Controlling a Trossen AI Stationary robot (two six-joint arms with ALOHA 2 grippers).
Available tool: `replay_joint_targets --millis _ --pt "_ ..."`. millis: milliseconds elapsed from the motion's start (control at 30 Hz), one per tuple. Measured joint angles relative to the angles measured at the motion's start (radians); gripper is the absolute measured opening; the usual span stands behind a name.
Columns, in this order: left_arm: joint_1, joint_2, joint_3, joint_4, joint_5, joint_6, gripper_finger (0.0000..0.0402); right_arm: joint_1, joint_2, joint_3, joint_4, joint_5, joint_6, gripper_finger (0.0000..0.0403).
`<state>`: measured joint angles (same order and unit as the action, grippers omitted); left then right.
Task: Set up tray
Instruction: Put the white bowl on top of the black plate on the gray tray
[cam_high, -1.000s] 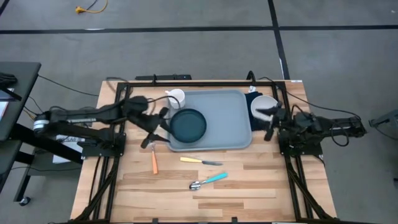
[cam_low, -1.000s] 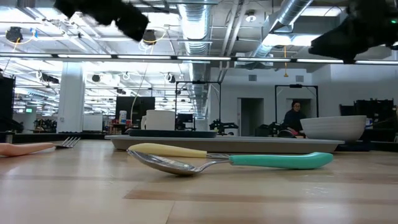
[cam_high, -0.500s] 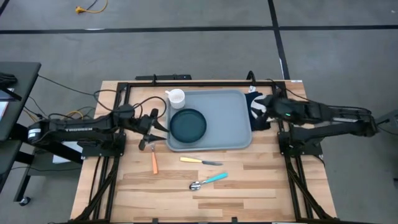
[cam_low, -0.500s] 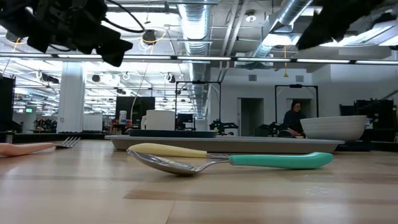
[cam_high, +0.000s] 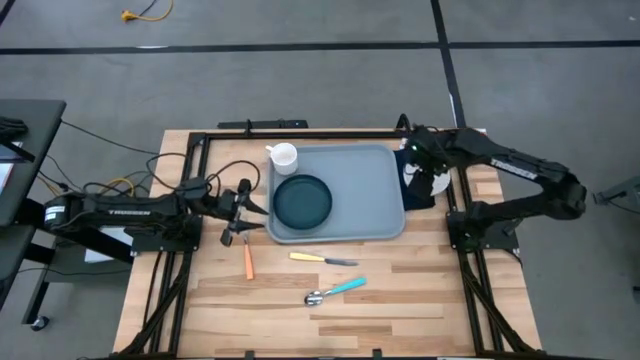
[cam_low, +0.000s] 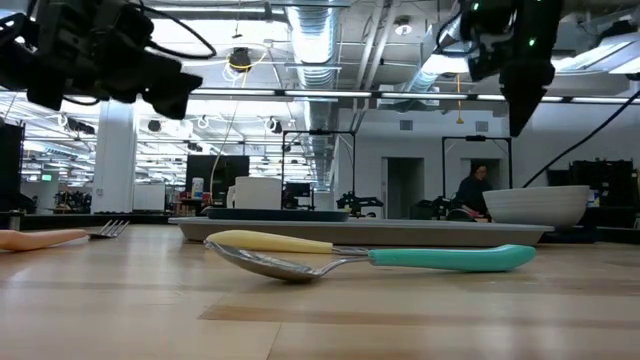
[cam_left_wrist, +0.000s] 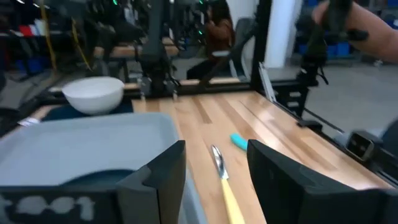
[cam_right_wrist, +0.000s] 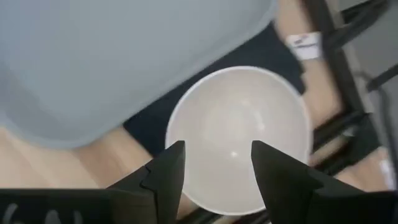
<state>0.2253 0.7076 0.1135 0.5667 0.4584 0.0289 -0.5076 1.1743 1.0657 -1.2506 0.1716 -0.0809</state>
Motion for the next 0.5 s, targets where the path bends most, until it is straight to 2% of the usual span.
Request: replay_joint_targets --millis 133,200,500 --pt "0.0 -0.003 0.0 -0.008 -0.006 -0.005 0.0159 -0.051 0.037 0.0 0.008 -0.146 -0.075 0.0178" --pt "0.0 -0.003 0.0 -0.013 -0.007 -0.009 0.0159 -0.065 0.053 0.0 0.013 -0.187 -0.11 0.0178" --pt "0.0 -0.003 0.0 -0.037 -0.011 -0.016 0.0159 -0.069 0.137 -0.008 -0.053 -0.192 -0.227 0.0178"
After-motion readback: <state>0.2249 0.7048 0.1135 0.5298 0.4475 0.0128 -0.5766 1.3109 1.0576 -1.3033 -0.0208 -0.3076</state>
